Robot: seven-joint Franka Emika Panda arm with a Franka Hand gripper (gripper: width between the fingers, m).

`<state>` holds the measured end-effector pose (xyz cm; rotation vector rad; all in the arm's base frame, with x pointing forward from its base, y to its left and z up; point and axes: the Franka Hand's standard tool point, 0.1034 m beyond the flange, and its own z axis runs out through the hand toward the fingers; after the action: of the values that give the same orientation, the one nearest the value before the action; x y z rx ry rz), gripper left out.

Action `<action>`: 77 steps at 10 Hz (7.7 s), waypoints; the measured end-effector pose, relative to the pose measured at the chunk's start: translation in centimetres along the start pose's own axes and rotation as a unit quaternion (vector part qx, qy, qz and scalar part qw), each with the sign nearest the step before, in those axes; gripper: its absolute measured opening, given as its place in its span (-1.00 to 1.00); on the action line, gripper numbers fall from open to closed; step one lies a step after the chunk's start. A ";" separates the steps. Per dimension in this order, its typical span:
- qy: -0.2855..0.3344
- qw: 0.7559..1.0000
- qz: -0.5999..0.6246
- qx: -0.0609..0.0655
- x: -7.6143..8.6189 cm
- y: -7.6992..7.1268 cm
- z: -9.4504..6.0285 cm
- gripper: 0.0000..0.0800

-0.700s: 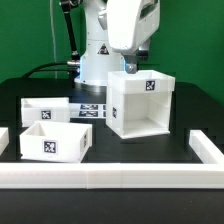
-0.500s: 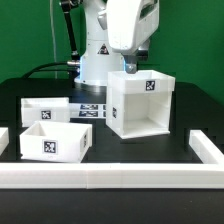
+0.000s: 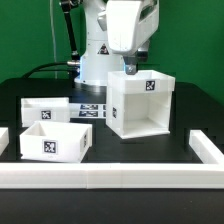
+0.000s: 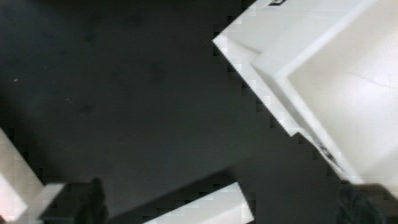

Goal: Assemble drawer

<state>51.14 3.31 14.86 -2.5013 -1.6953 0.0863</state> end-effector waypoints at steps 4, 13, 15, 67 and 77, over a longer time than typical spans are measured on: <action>-0.002 0.991 0.135 -0.008 -0.1 -4.0 0.7 0.62; -0.009 0.865 0.501 -0.033 0.7 -8.2 2.0 0.62; -0.011 0.883 0.467 -0.040 1.1 -10.2 3.0 0.62; 0.059 0.474 0.878 0.024 6.9 4.1 4.6 -0.90; 0.064 0.227 0.968 0.090 8.8 7.1 4.4 -0.90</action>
Offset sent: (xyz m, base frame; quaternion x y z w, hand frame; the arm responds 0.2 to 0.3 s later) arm -0.0301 0.0187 -0.0015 -0.0053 0.0017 0.2579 0.9662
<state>60.41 9.19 9.76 -2.1514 2.0095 0.1828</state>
